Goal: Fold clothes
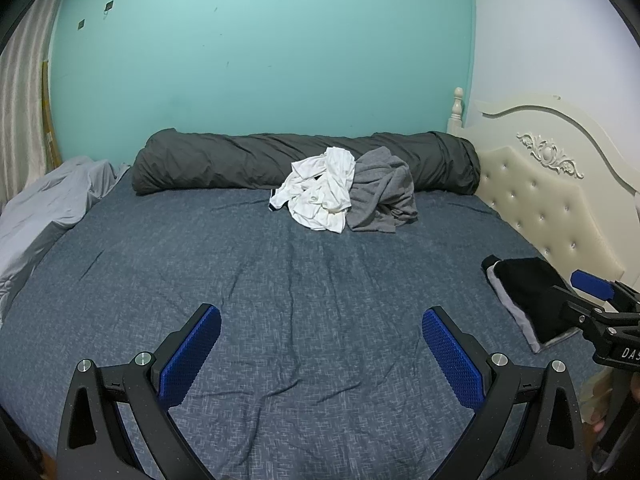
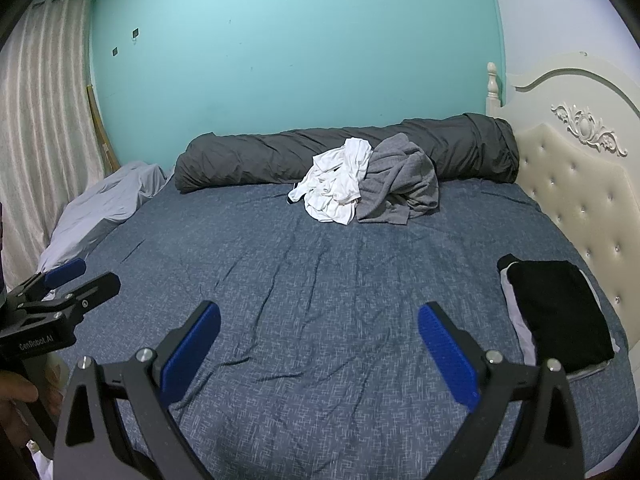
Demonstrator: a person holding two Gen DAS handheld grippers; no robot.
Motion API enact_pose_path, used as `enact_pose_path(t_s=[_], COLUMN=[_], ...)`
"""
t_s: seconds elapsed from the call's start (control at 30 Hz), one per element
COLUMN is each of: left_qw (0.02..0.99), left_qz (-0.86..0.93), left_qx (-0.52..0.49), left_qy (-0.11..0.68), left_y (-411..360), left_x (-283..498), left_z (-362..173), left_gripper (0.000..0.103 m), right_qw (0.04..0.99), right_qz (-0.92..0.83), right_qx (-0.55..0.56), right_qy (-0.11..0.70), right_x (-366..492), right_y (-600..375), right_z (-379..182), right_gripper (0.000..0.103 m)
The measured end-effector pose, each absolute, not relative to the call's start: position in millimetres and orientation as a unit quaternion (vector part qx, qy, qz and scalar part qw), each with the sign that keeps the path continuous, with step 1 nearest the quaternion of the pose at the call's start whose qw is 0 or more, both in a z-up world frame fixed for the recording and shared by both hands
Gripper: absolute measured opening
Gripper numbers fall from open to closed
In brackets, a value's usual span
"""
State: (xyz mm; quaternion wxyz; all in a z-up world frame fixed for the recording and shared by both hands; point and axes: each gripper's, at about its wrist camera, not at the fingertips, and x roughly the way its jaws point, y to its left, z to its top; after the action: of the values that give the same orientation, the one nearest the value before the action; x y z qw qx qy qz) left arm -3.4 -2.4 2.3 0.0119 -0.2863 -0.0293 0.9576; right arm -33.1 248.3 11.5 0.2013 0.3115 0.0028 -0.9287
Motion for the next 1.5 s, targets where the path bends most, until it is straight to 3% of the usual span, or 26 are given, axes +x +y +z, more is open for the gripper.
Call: enact_pose_path(t_s=[1.5], left_qw=[0.013], left_qz=[0.957], left_qx=[-0.289], left_qy=[-0.029], left_y=[-1.1], left_x=[-4.3], left_z=[-2.3], left_gripper=[0.103], right_qw=[0.199], right_qz=[-0.928], right_qx=[0.315], right_qy=[0.002], right_x=[-37.3], right_y=[251.5], right_z=[10.0], right_gripper=[0.1])
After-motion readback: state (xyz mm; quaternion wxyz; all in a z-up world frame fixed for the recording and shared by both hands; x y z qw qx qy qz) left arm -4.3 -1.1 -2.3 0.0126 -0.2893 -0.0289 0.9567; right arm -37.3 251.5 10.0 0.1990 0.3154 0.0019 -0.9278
